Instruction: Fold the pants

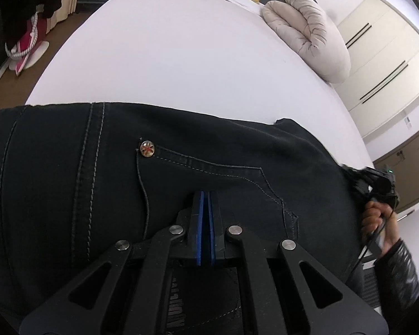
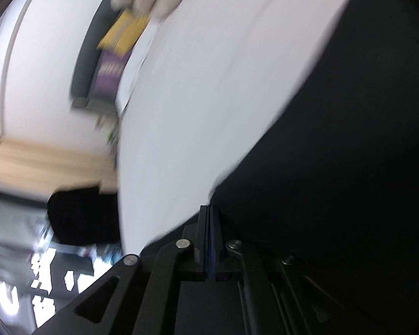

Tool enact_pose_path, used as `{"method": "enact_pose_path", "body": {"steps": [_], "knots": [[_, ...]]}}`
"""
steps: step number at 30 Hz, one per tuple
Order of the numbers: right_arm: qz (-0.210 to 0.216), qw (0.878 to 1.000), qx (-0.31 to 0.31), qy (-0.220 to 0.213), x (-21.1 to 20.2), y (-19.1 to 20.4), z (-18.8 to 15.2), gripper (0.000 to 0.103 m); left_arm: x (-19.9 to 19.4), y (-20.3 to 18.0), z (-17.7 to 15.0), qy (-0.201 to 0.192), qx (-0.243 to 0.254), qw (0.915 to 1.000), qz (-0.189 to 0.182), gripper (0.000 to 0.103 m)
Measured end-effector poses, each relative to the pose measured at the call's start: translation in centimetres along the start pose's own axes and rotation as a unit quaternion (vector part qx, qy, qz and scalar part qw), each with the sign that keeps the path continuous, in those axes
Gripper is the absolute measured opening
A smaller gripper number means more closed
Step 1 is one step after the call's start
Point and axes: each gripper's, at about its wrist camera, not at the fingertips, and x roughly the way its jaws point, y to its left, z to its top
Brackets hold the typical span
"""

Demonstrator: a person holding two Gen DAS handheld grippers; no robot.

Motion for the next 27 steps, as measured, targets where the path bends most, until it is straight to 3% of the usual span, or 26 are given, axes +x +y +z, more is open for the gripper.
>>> {"method": "enact_pose_path", "body": {"steps": [4, 6, 9, 10, 11, 13, 17, 20, 27], "knots": [[-0.067, 0.993, 0.022, -0.093, -6.3, -4.1, 3.6, 0.000, 0.1, -0.4, -0.1, -0.002, 0.004, 1.0000, 0.004, 0.003], [-0.110, 0.982, 0.044, -0.145, -11.4, -6.6, 5.1, 0.000, -0.1, -0.4, -0.1, -0.003, 0.010, 0.9999, 0.010, 0.003], [-0.140, 0.968, 0.042, -0.205, -18.3, -8.1, 5.5, 0.015, 0.2, -0.8, -0.2, -0.004, 0.015, 0.9997, 0.018, 0.003], [-0.134, 0.967, 0.041, -0.214, -20.6, -8.7, 5.5, 0.026, 0.3, -0.9, -0.2, -0.004, 0.016, 0.9997, 0.019, 0.003], [-0.131, 0.966, 0.039, -0.218, -22.5, -9.6, 5.1, 0.046, 0.1, -0.9, -0.2, -0.005, 0.017, 0.9996, 0.022, 0.003], [-0.113, 0.968, 0.034, -0.221, -24.3, -10.7, 3.8, 0.058, 0.4, -1.1, -0.2, -0.004, 0.017, 0.9995, 0.026, 0.003], [-0.041, 0.980, 0.064, -0.182, -22.5, -11.6, 0.9, 0.058, 0.2, -2.0, 0.0, -0.002, 0.012, 0.9992, 0.037, 0.003], [-0.032, 0.985, 0.085, -0.149, -20.5, -13.3, -1.1, 0.058, -0.2, -3.6, 0.1, 0.000, 0.028, 0.9992, 0.030, 0.003], [0.007, 0.976, 0.162, -0.146, -20.9, -17.0, -3.2, 0.058, 0.4, -9.4, -0.6, 0.023, 0.083, 0.9961, -0.018, 0.003]]}}
